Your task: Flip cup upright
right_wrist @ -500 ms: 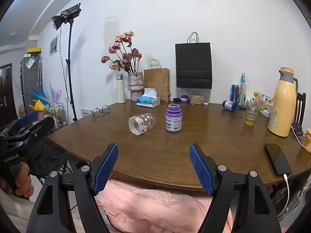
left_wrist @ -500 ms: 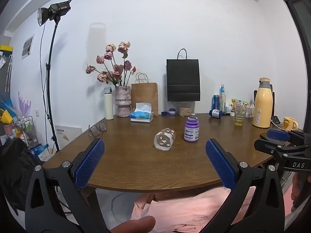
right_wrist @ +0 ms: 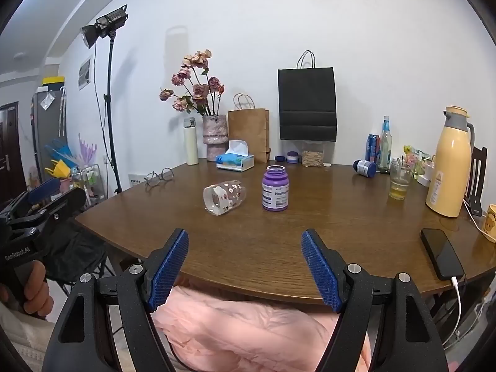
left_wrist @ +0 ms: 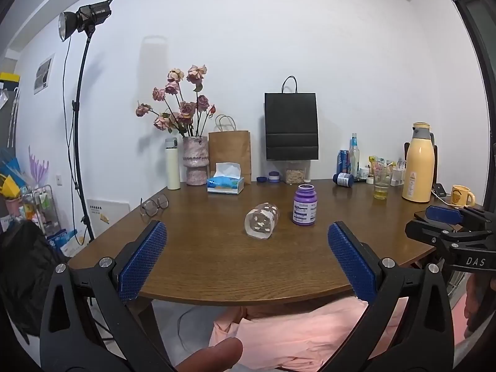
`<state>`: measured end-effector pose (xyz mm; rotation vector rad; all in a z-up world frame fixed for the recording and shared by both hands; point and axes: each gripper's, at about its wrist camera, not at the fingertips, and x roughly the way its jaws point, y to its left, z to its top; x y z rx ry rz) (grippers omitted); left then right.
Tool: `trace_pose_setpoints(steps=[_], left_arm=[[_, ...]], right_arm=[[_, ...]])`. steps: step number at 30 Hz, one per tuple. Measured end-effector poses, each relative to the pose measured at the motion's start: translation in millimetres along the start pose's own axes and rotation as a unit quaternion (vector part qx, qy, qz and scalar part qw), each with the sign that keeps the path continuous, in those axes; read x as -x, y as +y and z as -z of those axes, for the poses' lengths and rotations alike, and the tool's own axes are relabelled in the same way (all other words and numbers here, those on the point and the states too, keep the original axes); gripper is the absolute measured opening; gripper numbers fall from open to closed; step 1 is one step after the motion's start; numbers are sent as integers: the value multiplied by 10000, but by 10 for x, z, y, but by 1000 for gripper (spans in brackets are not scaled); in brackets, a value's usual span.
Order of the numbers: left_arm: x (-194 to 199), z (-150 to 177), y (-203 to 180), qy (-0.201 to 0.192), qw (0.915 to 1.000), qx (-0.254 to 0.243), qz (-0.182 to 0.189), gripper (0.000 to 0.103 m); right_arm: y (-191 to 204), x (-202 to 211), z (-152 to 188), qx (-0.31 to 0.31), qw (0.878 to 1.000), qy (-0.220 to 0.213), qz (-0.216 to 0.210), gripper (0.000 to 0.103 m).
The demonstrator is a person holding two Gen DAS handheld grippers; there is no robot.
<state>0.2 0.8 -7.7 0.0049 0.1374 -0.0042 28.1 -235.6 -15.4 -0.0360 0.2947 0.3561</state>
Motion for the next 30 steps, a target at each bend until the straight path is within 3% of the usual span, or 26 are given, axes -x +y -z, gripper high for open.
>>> trace_pose_setpoints(steps=[30], left_arm=[[13, -51, -9, 1, 9999, -100, 61, 103]], right_arm=[[-4, 21, -28, 18, 10000, -15, 0, 80]])
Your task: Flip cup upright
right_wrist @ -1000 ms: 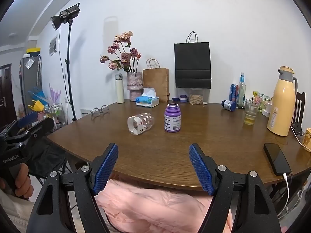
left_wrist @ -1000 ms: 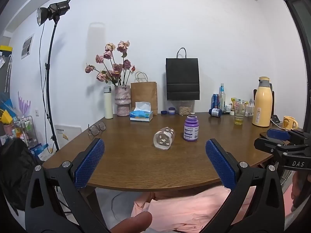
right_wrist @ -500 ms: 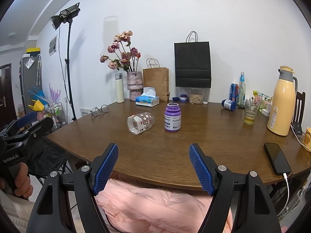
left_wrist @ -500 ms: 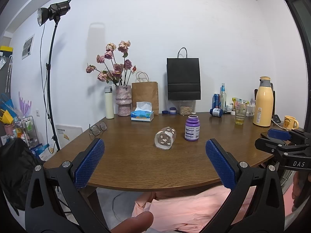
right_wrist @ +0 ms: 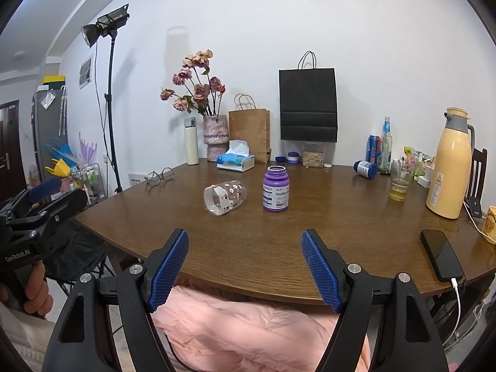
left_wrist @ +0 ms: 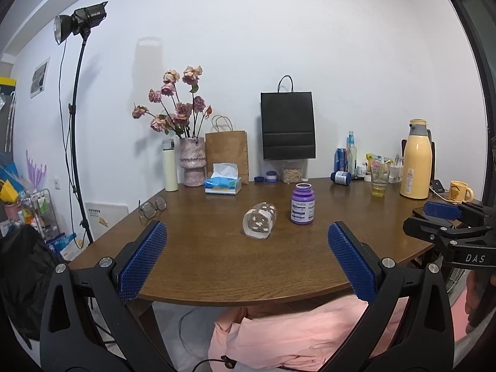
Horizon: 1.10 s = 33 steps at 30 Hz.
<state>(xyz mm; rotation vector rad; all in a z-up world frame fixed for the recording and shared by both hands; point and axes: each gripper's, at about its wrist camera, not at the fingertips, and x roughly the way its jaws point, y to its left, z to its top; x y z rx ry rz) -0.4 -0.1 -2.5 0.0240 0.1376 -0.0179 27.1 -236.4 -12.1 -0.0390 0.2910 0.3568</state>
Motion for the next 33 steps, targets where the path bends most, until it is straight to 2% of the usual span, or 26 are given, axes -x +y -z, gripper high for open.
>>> trace_pose_setpoints(steps=[33], left_arm=[[-21, -18, -30, 5, 10000, -7, 7, 103]], right_arm=[[-37, -11, -45, -14, 10000, 19, 28, 80]])
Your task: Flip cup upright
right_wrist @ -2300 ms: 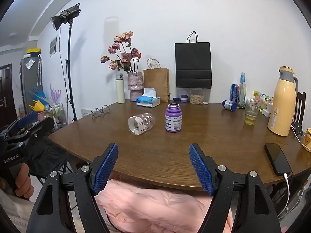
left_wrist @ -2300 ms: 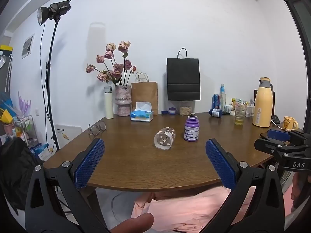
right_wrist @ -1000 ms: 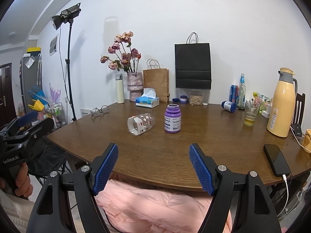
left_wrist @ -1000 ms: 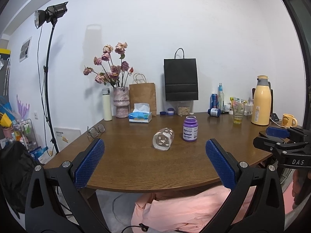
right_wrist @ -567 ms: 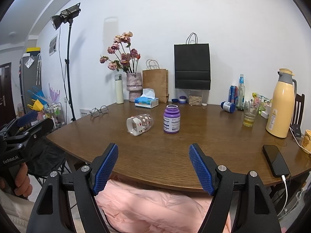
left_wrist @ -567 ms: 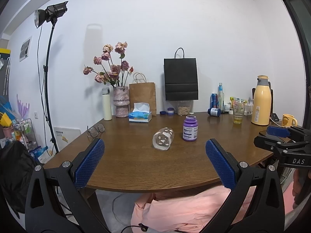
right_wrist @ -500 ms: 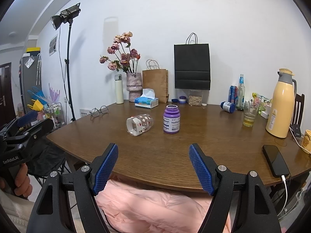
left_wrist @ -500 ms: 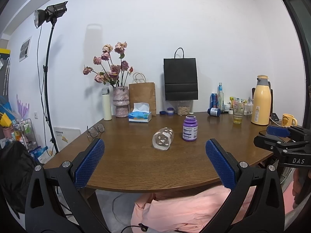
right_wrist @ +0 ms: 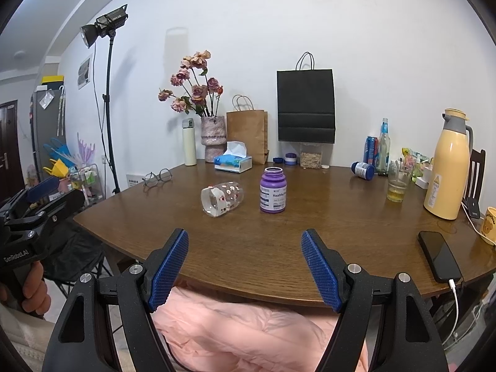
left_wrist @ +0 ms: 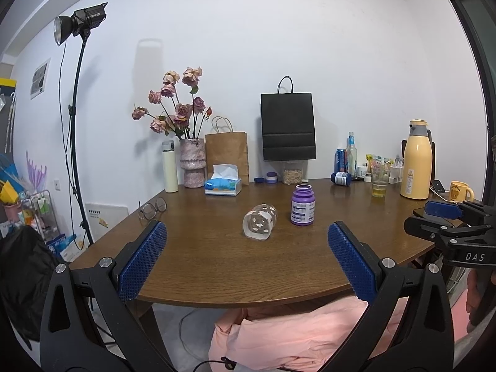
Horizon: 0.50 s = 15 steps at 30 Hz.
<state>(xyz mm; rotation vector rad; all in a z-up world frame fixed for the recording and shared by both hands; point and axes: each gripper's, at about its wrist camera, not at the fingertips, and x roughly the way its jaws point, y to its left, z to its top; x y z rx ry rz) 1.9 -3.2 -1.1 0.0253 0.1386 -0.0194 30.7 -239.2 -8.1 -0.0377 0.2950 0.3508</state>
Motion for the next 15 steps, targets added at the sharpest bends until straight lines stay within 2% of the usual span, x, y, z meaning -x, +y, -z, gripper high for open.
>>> trace_pose_setpoints(steps=[9, 12, 15], left_arm=[[-48, 44, 0, 64, 10000, 17, 58, 103], [-169, 89, -5, 30, 9998, -160, -141, 103], [-388, 111, 75, 88, 9996, -135, -246, 103]], right_arm=[[-24, -57, 29, -47, 10000, 53, -9, 80], [-39, -165, 90, -77, 9999, 148, 11, 80], [-70, -357, 70, -83, 9997, 236, 11, 80]])
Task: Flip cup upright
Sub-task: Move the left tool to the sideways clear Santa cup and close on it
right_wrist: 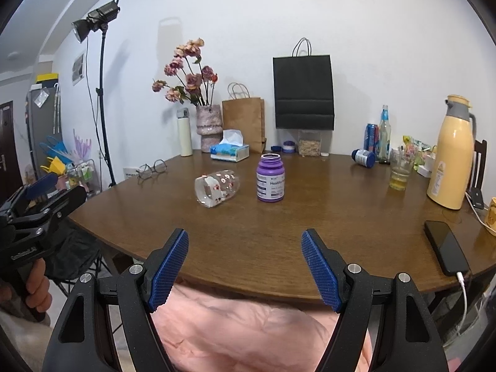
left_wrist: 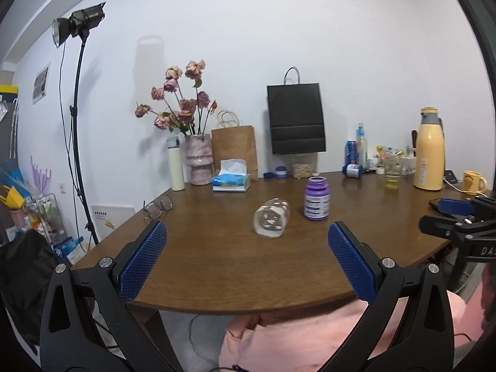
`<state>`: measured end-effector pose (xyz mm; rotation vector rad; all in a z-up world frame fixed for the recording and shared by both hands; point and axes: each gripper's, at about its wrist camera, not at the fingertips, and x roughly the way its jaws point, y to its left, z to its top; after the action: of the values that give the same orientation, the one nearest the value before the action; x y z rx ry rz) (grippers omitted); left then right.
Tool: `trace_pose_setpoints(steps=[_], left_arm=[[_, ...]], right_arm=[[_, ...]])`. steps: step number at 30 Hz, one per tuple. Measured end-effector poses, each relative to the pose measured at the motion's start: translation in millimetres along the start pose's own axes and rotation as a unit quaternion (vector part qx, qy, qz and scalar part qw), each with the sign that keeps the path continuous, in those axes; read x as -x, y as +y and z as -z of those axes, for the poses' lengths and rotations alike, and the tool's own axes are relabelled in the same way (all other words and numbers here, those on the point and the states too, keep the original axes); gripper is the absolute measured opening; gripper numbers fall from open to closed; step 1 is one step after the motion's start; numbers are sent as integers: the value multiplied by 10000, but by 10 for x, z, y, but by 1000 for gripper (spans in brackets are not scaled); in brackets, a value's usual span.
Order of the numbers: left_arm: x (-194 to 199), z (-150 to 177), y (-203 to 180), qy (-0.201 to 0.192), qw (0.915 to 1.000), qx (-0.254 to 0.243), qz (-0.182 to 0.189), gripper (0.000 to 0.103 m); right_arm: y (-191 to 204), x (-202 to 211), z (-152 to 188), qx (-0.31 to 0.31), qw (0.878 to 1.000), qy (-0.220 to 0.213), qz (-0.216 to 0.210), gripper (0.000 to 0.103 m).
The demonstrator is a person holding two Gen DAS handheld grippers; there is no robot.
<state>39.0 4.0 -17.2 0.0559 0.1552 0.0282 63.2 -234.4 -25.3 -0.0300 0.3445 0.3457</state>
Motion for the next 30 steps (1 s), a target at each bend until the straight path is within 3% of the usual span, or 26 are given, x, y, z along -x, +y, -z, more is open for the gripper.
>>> trace_pose_setpoints(steps=[6, 7, 10, 14, 17, 20, 23, 25, 28, 30], left_arm=[[-546, -125, 234, 131, 9995, 175, -241, 103], [-696, -152, 269, 162, 9989, 117, -430, 103], [-1136, -223, 391, 516, 9955, 146, -786, 103], [-1626, -283, 587, 968, 9924, 309, -689, 103], [-1902, -307, 664, 1101, 9909, 194, -750, 103], [-2111, -329, 730, 1163, 9901, 116, -772, 103], [-2303, -338, 810, 1327, 9887, 158, -682, 103], [-2417, -333, 865, 1475, 9867, 224, -641, 103], [-2655, -288, 952, 1901, 9794, 492, -475, 103], [-2769, -263, 968, 2122, 9747, 628, -328, 103]], right_arm=[[22, -583, -272, -68, 9996, 136, -224, 80], [45, -722, -338, -82, 9992, 191, -336, 80], [192, -1278, -531, -46, 9963, 581, -638, 80], [410, -1950, -706, -124, 9913, 1022, -826, 80], [619, -2486, -782, 42, 9903, 1295, -500, 80], [667, -2892, -817, -155, 9865, 1584, -394, 80], [667, -3252, -802, -246, 9830, 1822, 0, 80], [630, -3378, -793, -423, 9796, 1956, -168, 82], [694, -3450, -796, -214, 9793, 1933, -561, 69], [807, -3380, -771, 96, 9758, 1859, -1147, 66]])
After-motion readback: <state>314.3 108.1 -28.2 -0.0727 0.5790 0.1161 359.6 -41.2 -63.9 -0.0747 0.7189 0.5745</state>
